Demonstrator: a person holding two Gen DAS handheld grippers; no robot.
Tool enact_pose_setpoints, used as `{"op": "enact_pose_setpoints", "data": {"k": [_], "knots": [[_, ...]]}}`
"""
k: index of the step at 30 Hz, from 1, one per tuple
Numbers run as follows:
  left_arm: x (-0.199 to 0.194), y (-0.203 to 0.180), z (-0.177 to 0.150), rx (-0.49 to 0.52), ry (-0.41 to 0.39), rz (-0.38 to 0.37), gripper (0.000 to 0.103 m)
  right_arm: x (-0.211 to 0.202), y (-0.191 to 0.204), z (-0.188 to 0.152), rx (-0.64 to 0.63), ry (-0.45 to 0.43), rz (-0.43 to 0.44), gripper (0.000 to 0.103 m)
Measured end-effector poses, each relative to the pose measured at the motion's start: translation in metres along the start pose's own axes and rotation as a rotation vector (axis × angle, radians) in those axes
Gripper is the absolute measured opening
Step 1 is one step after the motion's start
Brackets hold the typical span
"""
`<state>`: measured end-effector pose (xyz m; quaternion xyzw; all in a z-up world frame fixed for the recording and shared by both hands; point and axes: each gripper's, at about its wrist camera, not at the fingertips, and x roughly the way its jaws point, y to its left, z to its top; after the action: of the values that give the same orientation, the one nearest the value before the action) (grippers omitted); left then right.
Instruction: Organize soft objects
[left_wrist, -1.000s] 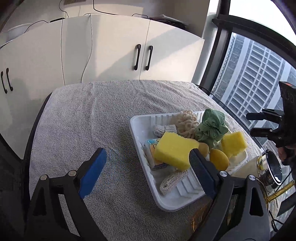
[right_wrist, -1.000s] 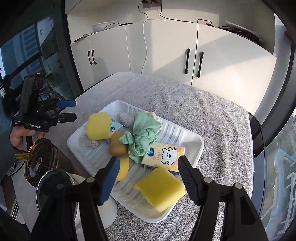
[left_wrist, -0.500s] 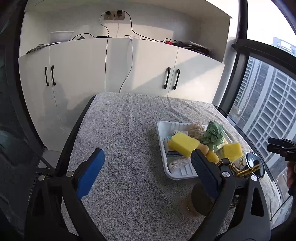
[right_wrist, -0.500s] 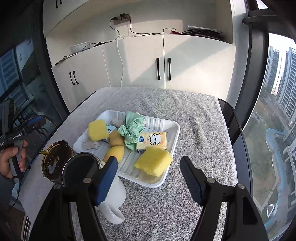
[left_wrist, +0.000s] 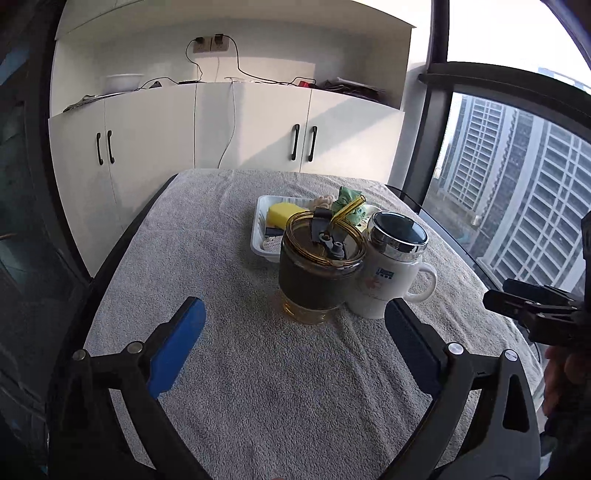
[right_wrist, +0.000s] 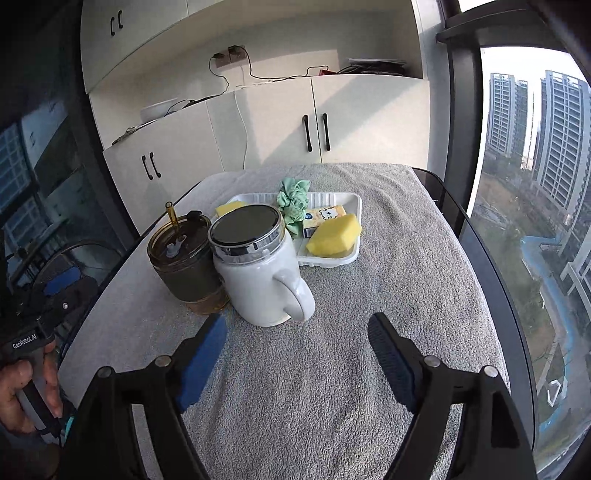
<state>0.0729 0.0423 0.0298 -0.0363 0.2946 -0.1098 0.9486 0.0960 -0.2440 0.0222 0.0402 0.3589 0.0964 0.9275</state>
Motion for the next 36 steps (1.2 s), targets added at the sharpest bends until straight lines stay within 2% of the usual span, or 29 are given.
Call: {"op": "enact_pose_setpoints", "data": {"k": [4, 6, 9, 11, 14, 20, 23, 36], "knots": [[-0.011, -0.016, -0.014, -0.009, 0.005, 0.033, 0.099, -0.013, 0.014, -0.02, 0.009, -0.009, -0.019, 0.083], [-0.015, -0.022, -0.02, -0.023, 0.009, 0.021, 0.099, -0.021, 0.024, -0.029, -0.004, -0.021, -0.035, 0.084], [-0.019, -0.031, -0.025, -0.026, 0.016, 0.052, 0.1, -0.028, 0.036, -0.035, -0.023, -0.038, -0.055, 0.089], [-0.024, -0.038, -0.027, -0.011, 0.009, 0.054, 0.1, -0.032, 0.042, -0.039, -0.032, -0.046, -0.059, 0.089], [-0.03, -0.05, -0.028, 0.032, -0.009, 0.105, 0.1, -0.039, 0.049, -0.041, -0.046, -0.056, -0.073, 0.089], [-0.033, -0.053, -0.026, 0.041, -0.011, 0.176, 0.103, -0.052, 0.045, -0.039, -0.034, -0.09, -0.12, 0.09], [-0.03, -0.051, -0.026, 0.032, 0.0, 0.175, 0.103, -0.056, 0.039, -0.036, -0.021, -0.097, -0.13, 0.092], [-0.01, -0.045, -0.023, 0.032, 0.046, 0.259, 0.103, -0.046, 0.037, -0.037, -0.019, -0.067, -0.134, 0.092]]}}
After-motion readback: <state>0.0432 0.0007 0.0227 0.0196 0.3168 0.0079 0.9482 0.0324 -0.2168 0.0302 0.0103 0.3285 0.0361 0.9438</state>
